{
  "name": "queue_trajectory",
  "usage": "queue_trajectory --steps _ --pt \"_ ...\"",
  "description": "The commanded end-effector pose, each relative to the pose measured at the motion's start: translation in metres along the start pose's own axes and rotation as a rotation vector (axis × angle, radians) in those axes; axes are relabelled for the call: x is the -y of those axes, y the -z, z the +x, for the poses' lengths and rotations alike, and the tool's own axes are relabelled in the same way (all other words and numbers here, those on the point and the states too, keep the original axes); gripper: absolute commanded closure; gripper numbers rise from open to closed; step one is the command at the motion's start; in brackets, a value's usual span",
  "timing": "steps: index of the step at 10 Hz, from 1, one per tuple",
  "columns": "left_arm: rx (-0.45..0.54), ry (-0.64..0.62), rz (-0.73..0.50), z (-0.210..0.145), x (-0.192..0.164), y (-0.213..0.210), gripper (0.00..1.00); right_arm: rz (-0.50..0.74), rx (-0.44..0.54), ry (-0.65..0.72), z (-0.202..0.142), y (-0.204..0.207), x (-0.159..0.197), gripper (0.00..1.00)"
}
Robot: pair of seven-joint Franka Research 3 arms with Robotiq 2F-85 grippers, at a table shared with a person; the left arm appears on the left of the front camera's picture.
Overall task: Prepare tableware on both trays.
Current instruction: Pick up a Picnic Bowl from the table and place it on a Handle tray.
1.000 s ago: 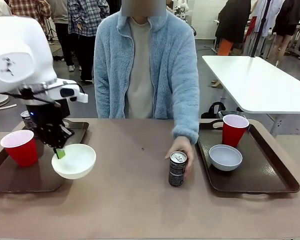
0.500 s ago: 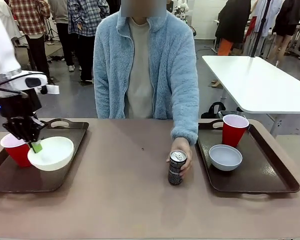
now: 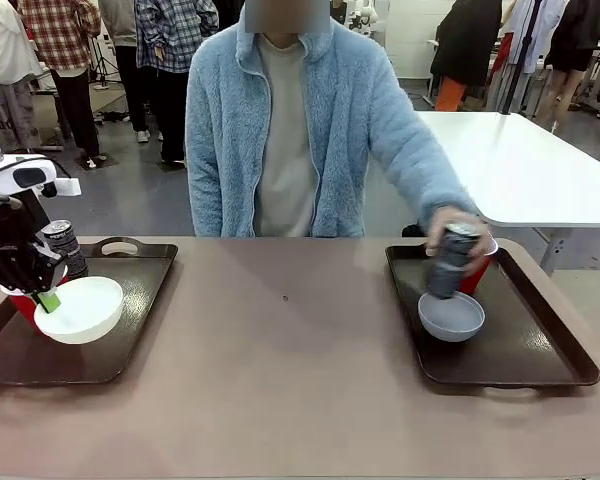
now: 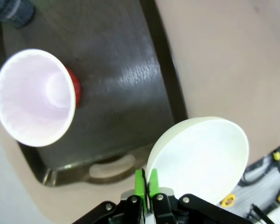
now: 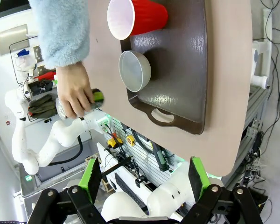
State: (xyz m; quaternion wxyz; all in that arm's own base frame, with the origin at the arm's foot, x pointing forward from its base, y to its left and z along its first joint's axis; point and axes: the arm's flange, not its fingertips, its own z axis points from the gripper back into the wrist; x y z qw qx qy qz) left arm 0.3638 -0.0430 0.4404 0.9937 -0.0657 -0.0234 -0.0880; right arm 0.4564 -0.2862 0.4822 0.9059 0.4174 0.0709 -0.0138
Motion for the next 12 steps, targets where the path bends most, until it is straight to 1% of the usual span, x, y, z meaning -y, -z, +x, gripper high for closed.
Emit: queue_trajectory --steps 1,4,8,10,12 --pt "0.068 -0.046 0.026 0.003 -0.009 0.026 1.0 -0.007 -0.014 0.015 -0.002 0.001 -0.002 0.02" --pt "0.067 -0.087 0.011 0.005 -0.024 0.053 1.0 -0.007 -0.014 0.015 -0.002 0.001 -0.002 0.02" --pt "-0.016 -0.101 0.025 0.009 -0.034 0.085 1.0 -0.007 -0.014 0.015 -0.002 0.001 -0.002 0.02" --pt "-0.036 -0.099 0.033 0.009 -0.035 0.093 1.0 -0.007 -0.014 0.015 -0.002 0.001 -0.002 0.02" --pt "-0.032 -0.098 0.025 0.009 -0.035 0.088 0.4 -0.007 -0.014 0.015 -0.002 0.001 -0.002 0.02"
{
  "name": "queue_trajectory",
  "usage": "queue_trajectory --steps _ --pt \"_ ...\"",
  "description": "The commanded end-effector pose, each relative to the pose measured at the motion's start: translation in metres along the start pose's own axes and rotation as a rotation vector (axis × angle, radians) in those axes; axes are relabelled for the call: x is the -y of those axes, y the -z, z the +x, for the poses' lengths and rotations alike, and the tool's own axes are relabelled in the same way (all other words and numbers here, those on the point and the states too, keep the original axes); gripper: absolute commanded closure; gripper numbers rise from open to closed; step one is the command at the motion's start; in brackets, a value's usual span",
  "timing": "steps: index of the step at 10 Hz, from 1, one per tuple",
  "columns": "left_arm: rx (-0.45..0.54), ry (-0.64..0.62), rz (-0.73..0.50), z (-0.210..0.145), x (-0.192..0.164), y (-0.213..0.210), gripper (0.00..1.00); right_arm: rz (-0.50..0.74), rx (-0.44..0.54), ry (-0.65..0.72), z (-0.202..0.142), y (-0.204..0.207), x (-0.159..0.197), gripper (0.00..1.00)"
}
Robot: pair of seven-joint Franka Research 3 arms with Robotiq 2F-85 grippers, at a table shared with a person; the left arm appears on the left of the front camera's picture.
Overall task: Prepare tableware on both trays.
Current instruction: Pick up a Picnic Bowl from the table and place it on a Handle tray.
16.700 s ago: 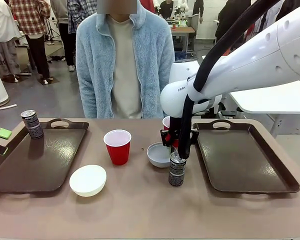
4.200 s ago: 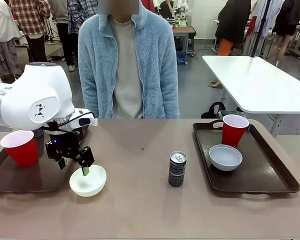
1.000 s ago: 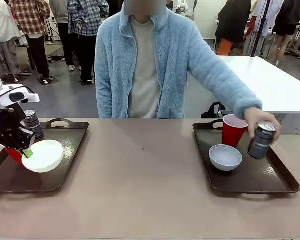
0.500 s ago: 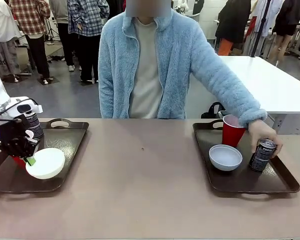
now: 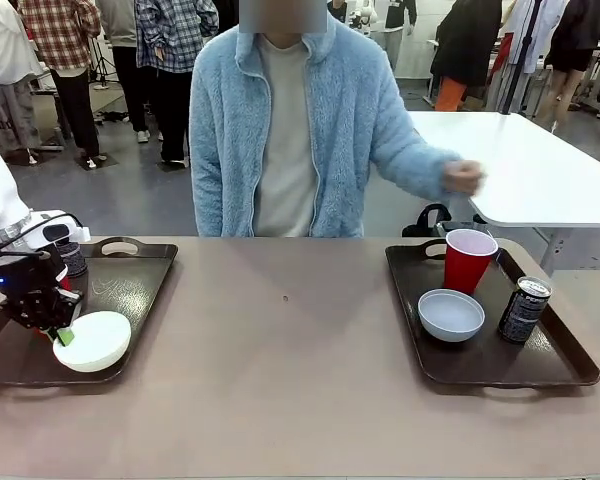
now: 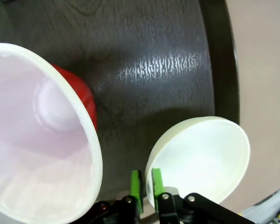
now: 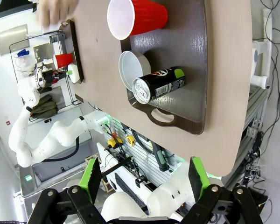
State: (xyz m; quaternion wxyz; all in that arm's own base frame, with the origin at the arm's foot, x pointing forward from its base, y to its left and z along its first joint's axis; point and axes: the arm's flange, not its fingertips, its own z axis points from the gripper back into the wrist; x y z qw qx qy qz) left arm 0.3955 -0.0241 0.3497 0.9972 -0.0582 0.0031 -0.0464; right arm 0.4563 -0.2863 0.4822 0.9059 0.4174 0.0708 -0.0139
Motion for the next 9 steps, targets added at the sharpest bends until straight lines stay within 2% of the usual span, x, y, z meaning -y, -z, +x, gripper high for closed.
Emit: queue_trajectory --steps 1,2,4,5,9 --pt "0.041 -0.014 0.026 -0.015 -0.001 -0.007 0.14 -0.007 -0.014 0.015 -0.002 0.001 -0.002 0.02" --pt "0.053 -0.012 0.032 -0.016 -0.003 -0.018 0.0 -0.007 -0.014 0.015 -0.002 0.001 -0.002 0.02" --pt "0.072 0.031 0.058 -0.022 0.005 -0.045 0.0 -0.007 -0.014 0.015 -0.002 0.001 -0.002 0.02" --pt "0.063 0.064 0.046 -0.027 0.011 -0.061 0.45 -0.007 -0.014 0.015 -0.002 0.001 -0.002 0.02" --pt "0.091 0.128 0.054 -0.046 0.026 -0.131 0.06 -0.007 -0.014 0.015 -0.002 0.001 -0.002 0.02"
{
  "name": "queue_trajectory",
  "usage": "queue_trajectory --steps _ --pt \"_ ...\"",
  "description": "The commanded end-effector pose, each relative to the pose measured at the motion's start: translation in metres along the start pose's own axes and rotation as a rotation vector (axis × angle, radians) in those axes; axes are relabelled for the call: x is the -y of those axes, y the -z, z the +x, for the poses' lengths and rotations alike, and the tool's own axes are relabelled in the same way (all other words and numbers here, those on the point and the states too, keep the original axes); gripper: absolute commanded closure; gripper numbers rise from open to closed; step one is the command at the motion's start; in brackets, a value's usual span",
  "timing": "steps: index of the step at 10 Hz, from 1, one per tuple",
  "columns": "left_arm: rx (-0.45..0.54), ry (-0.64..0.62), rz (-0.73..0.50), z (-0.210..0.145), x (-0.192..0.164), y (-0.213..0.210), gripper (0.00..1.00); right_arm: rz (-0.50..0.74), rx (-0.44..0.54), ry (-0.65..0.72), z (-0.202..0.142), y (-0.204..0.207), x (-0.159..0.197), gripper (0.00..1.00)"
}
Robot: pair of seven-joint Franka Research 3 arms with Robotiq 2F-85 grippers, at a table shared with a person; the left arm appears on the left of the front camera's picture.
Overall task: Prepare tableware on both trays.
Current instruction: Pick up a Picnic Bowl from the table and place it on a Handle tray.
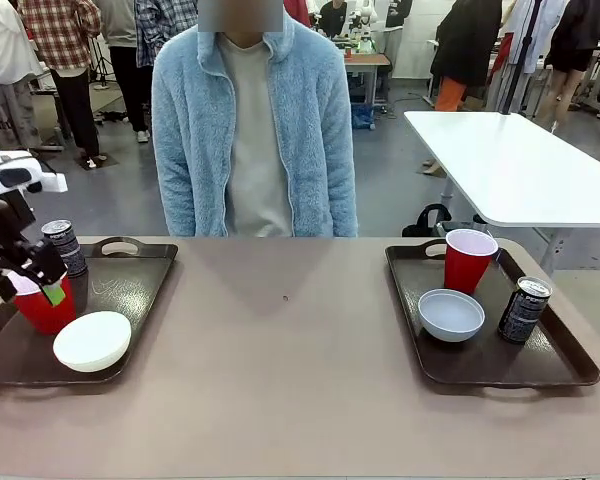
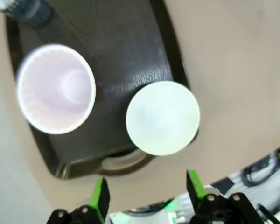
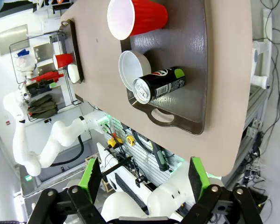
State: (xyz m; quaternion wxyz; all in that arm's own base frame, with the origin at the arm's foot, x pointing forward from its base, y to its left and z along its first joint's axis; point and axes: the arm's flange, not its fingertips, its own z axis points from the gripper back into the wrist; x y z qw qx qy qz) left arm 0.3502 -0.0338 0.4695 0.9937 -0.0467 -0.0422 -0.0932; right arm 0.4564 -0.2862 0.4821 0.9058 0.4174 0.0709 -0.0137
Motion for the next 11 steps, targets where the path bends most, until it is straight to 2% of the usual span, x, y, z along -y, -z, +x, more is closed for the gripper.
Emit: queue_trajectory --steps 1,2,4,11 --pt "0.029 0.018 0.053 0.0004 -0.0023 -0.0264 0.11 -0.007 -0.014 0.015 -0.0021 0.0008 -0.0016 0.02" --pt "0.036 0.007 0.058 0.0032 -0.0038 -0.0351 0.0 -0.007 -0.014 0.015 -0.0021 0.0008 -0.0016 0.02" --pt "0.038 0.013 0.025 -0.0006 0.0008 -0.0327 0.0 -0.007 -0.014 0.015 -0.0021 0.0008 -0.0016 0.02" --pt "0.038 0.013 0.025 -0.0006 0.0008 -0.0327 0.0 -0.007 -0.014 0.015 -0.0021 0.0008 -0.0016 0.02"
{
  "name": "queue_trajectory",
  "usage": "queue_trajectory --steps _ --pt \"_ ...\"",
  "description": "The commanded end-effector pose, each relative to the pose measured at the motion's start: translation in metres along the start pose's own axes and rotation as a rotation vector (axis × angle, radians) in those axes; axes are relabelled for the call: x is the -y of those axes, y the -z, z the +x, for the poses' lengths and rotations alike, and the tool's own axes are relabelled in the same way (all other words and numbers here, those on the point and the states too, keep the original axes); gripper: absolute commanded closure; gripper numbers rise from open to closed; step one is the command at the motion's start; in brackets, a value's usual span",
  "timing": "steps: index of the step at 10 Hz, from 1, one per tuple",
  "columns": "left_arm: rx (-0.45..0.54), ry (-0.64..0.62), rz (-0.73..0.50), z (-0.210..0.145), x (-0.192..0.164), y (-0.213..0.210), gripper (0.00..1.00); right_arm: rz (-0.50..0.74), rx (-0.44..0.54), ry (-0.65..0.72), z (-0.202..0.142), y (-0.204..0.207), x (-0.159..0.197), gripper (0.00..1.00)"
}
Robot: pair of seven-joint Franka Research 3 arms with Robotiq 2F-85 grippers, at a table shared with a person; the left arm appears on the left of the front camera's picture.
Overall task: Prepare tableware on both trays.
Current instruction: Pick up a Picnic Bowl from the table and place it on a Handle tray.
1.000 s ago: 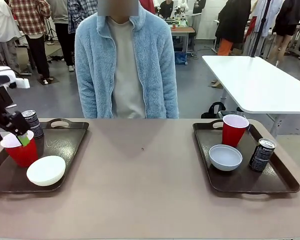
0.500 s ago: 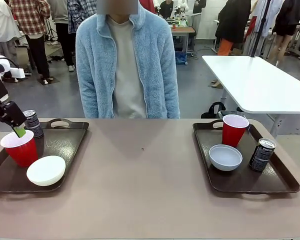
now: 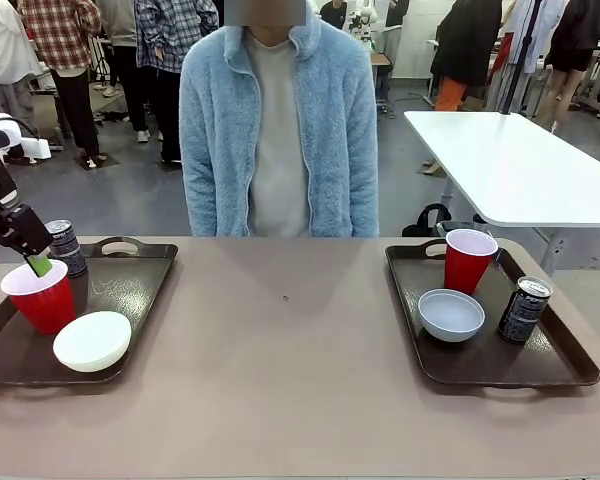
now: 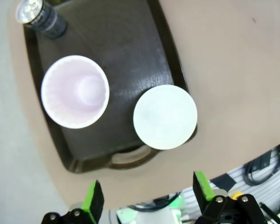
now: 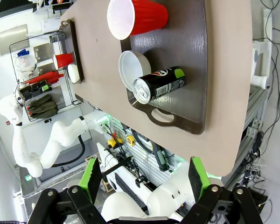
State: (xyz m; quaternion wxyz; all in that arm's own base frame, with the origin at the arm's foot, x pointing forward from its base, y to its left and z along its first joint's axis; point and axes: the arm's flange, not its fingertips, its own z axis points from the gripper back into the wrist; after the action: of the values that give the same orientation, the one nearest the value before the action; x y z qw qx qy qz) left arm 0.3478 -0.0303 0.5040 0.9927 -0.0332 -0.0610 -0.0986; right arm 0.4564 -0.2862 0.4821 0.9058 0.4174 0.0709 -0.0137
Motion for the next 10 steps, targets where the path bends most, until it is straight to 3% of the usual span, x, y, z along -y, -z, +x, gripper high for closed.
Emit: queue_trajectory --steps 1,3,4,7,9,10 --pt "0.004 -0.001 -0.005 -0.001 0.001 0.002 0.0 -0.007 -0.014 0.015 -0.002 0.001 -0.002 0.02" --pt "0.0 0.0 0.0 0.0 0.0 0.0 0.0 -0.007 -0.014 0.015 -0.002 0.001 -0.002 0.02" --pt "-0.041 0.107 -0.201 0.007 -0.02 -0.014 0.0 0.0 0.0 0.0 0.0 0.0 0.0 0.02" --pt "0.036 0.063 -0.643 0.003 -0.082 -0.056 0.0 0.182 0.101 -0.059 -0.06 -0.014 0.033 0.02" --pt "0.079 -0.02 -0.851 -0.008 -0.127 -0.06 0.0 0.311 0.143 -0.033 -0.077 -0.021 0.076 0.02" --pt "0.081 -0.101 -0.895 -0.011 -0.146 -0.05 0.0 0.354 0.149 -0.059 -0.079 -0.018 0.086 0.02"
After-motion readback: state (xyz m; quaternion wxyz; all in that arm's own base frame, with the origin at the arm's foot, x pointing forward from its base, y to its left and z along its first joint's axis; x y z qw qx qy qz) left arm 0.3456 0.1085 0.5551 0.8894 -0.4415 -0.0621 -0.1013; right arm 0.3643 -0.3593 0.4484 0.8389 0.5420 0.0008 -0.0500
